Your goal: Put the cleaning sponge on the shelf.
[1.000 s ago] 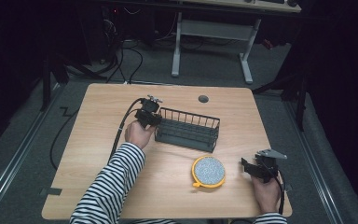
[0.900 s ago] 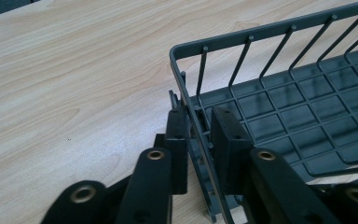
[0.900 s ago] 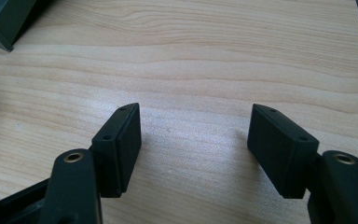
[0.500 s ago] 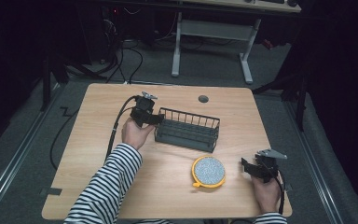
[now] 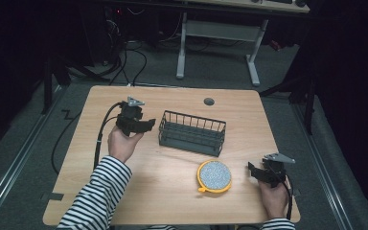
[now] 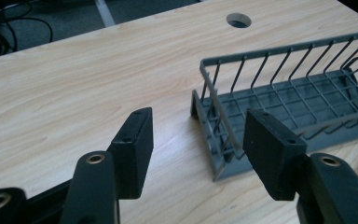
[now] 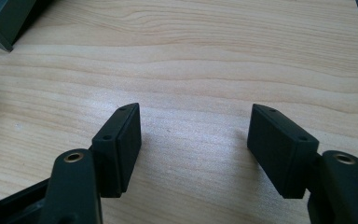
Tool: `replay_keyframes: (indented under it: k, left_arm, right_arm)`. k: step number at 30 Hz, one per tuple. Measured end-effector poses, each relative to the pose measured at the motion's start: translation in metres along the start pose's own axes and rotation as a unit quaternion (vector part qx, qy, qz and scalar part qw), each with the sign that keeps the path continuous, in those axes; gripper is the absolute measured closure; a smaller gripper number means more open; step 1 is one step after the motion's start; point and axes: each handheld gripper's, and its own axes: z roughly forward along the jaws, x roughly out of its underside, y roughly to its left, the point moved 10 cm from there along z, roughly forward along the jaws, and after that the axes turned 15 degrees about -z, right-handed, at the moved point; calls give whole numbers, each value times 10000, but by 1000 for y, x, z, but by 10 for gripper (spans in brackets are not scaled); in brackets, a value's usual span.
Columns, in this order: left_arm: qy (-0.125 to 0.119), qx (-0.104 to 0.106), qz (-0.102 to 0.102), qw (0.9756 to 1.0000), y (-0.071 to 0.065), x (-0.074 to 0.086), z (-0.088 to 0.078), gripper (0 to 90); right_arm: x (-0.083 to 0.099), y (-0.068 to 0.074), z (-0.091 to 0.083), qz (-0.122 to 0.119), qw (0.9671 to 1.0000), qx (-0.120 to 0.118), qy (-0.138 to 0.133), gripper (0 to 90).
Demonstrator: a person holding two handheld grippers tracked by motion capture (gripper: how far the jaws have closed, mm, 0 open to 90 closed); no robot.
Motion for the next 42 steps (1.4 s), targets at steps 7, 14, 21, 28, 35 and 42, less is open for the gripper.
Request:
replay_keyframes:
  k: [7,14,21,28,35,42]
  left_arm:
    - [-143,-12,-252,9996,21,26,-16,435]
    - [-148,-137,-455,9988,42,62,-26,429]
    - [-140,-315,-757,9965,69,96,-33,424]
    - [-177,-479,-975,9939,85,132,-29,419]
    - [-174,-684,-949,9930,95,147,-17,415]
    - [-179,-922,-902,9915,105,147,-9,392]
  right_arm:
    - [0,0,0,5,10000,-4,3,351]
    - [0,0,0,15,10000,5,7,353]
    - [0,0,1,28,10000,4,-6,357]
    - [0,0,0,28,10000,12,2,359]
    - [0,-1,0,54,10000,30,-5,375]
    - [0,0,-1,58,10000,15,8,368]
